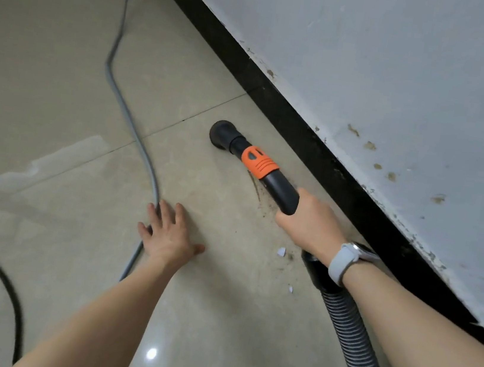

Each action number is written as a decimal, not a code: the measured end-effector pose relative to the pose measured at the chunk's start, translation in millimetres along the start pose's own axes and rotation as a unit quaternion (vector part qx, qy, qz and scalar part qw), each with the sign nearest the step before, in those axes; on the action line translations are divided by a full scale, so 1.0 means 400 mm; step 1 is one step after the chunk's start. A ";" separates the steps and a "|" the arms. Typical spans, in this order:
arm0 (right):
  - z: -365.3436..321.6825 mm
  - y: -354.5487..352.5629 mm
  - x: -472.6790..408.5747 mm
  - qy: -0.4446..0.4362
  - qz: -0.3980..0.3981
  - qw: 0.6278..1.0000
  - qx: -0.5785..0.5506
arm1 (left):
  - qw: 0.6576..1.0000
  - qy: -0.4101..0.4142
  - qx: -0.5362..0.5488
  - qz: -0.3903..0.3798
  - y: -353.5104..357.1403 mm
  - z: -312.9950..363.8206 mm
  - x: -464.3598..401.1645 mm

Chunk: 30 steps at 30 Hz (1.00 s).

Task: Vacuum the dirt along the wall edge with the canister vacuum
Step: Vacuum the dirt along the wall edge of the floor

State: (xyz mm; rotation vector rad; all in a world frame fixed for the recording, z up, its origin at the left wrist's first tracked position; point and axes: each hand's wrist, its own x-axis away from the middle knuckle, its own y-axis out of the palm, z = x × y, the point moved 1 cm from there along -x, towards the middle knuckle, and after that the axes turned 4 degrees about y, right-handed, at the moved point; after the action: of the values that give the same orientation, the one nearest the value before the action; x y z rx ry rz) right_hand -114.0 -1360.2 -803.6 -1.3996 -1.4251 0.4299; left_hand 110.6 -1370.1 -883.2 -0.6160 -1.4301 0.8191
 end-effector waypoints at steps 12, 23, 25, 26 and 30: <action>0.129 0.004 0.155 0.047 0.048 0.998 0.020 | 0.910 0.104 0.375 0.145 0.034 0.140 0.134; 0.177 0.085 0.292 0.034 0.014 0.998 0.043 | 0.754 0.016 0.650 -0.093 0.003 0.329 0.198; 0.198 0.081 0.298 0.058 -0.016 0.998 0.000 | 0.762 0.031 0.639 -0.103 0.010 0.347 0.206; 0.204 0.083 0.296 0.070 -0.037 0.996 -0.034 | 0.768 0.035 0.630 -0.105 0.014 0.355 0.206; 0.188 0.103 0.261 0.066 -0.094 0.988 -0.104 | 0.806 0.049 0.580 -0.106 0.008 0.353 0.175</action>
State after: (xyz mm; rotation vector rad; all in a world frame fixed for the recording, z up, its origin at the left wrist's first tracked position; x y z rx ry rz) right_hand -131.8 -1227.9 -823.9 -1.4137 -1.5090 0.0669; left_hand -32.6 -1327.5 -833.7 0.4415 -0.6473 1.2539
